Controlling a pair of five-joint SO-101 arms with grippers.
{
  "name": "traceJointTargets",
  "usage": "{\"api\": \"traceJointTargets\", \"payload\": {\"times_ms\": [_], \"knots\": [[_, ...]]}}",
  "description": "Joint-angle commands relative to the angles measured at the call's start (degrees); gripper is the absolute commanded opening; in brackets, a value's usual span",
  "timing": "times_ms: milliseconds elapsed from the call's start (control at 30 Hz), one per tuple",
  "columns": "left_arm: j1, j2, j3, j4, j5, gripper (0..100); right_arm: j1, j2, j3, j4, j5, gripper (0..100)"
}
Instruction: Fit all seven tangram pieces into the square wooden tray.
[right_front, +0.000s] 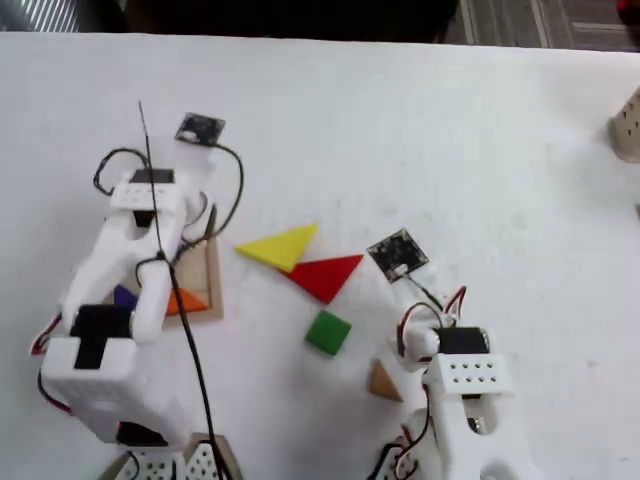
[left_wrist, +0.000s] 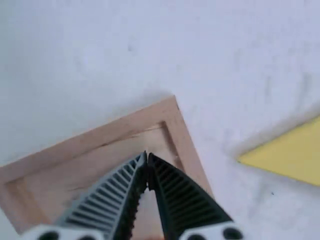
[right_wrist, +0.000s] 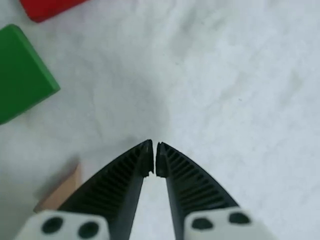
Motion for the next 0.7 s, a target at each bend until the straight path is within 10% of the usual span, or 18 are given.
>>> {"api": "traceJointTargets", "payload": {"times_ms": [0,667], "knots": [[-2.59,0.31,-4.13,1.05,0.18,2,-0.04,-1.19,-0.18,-0.75,0.88,1.8],[-0.04,-9.36,5.19,0.62,-5.19,2,-0.48,-1.19,-0.18,-0.92,0.97,1.8]]}}
